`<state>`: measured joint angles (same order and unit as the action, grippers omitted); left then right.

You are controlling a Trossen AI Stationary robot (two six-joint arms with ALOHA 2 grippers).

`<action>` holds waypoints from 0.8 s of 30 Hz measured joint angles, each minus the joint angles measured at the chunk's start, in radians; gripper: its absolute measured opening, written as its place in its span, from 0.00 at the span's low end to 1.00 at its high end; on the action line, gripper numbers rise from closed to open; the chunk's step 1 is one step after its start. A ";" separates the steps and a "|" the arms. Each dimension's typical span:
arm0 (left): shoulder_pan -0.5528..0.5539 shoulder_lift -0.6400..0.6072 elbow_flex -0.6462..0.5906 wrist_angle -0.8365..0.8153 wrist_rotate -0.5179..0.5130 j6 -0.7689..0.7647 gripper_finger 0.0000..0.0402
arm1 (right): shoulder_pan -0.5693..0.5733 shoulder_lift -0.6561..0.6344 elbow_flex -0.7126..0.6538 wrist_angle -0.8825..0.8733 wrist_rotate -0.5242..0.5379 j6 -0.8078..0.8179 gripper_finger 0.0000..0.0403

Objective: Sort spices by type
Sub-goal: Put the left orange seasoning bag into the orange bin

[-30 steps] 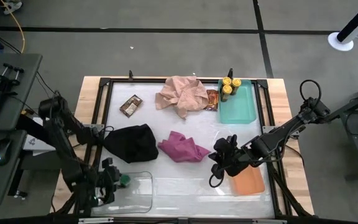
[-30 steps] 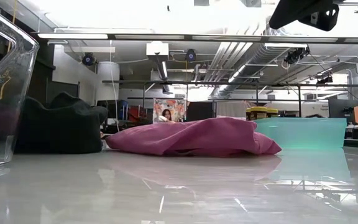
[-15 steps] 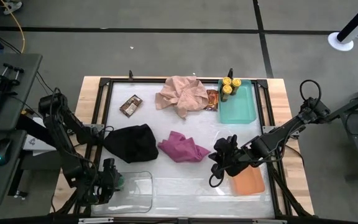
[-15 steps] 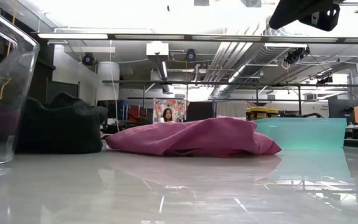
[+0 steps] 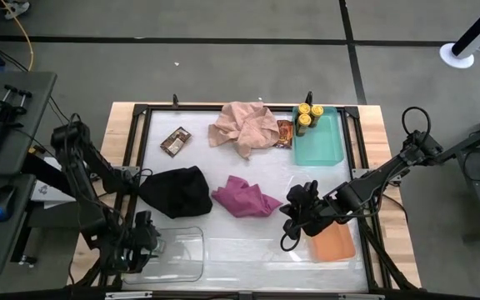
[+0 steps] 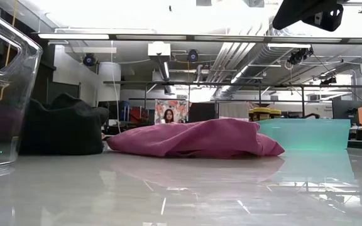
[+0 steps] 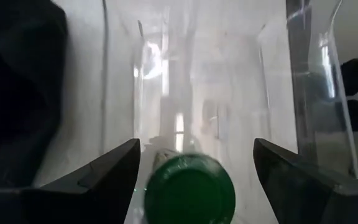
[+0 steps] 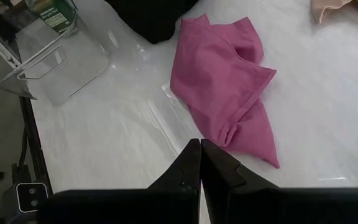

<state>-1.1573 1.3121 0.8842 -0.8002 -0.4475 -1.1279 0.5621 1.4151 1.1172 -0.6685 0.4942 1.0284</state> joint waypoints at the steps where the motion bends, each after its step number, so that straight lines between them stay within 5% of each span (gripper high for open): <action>1: 0.006 -0.009 0.010 -0.014 -0.006 0.013 0.73 | 0.000 0.000 0.000 0.000 0.000 -0.001 0.00; 8: 0.093 -0.058 0.042 -0.051 -0.036 0.128 0.73 | 0.000 0.000 0.000 -0.006 0.002 -0.023 0.00; 14: 0.272 -0.092 0.042 -0.035 -0.088 0.230 0.73 | -0.014 0.000 0.000 -0.014 0.012 0.030 0.00; 20: 0.580 -0.148 0.042 -0.034 -0.100 0.310 0.73 | -0.104 0.000 0.000 0.001 -0.012 0.101 0.00; 24: 0.889 -0.174 0.043 -0.042 -0.049 0.373 0.73 | -0.205 0.000 0.000 0.016 -0.072 0.117 0.00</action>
<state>-0.2685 1.1378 0.9276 -0.8418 -0.4962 -0.7544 0.3567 1.4151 1.1172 -0.6529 0.4225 1.1450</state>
